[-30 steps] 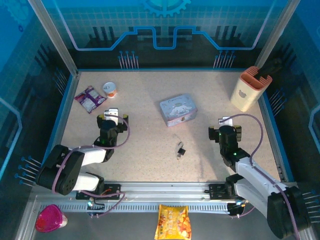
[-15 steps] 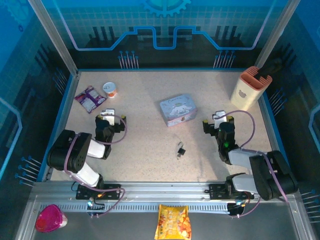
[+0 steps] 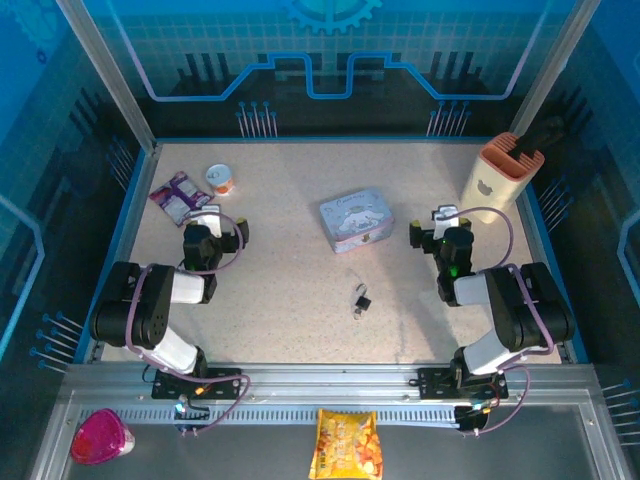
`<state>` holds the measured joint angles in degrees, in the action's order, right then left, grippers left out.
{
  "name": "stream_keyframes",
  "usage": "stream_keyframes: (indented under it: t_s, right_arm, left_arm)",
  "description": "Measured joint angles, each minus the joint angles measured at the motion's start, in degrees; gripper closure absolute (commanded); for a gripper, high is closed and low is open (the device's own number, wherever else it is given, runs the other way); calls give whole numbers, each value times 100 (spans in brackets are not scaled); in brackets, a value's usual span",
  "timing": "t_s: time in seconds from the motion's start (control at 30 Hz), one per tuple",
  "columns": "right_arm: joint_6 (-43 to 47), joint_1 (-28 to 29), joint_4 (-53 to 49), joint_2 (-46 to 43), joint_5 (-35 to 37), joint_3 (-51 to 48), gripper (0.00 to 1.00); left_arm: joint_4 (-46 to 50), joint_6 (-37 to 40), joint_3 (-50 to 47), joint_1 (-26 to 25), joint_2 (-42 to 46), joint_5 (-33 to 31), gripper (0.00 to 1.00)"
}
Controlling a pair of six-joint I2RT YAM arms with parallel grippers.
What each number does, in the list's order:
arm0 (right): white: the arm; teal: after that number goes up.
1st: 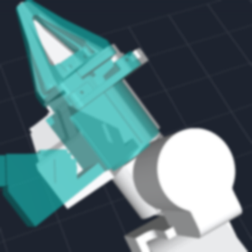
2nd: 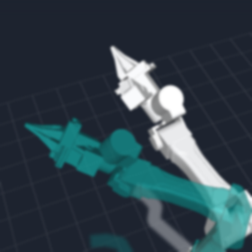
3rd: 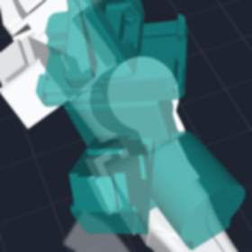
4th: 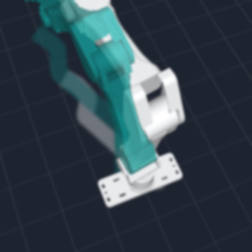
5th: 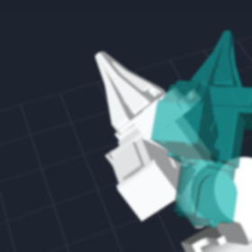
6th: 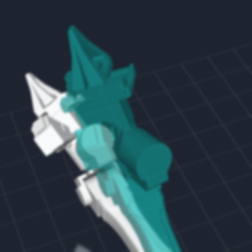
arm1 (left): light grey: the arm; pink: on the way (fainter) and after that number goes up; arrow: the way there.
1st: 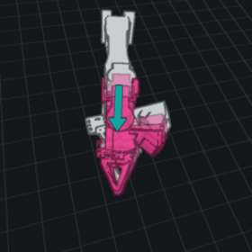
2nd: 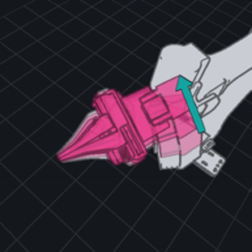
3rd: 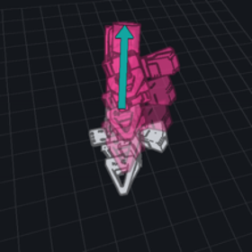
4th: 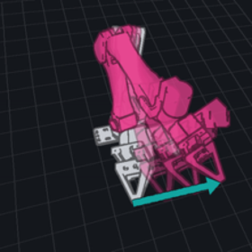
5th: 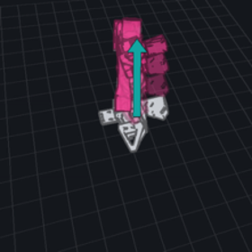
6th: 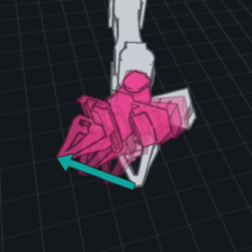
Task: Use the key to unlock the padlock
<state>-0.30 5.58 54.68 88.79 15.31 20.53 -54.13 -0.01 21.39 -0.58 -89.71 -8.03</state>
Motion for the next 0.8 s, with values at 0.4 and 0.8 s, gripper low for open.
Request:
stream_keyframes:
  t_s: [0.4, 0.8]
  right_arm:
    - [-79, 0, -66, 0, 7, 0, 0]
    - [-103, -2, -118, 0, 2, 0, 0]
  left_arm:
    - [9, -7, 2, 0, 0, 2, 1]
    - [9, -7, 2, 0, 0, 2, 1]
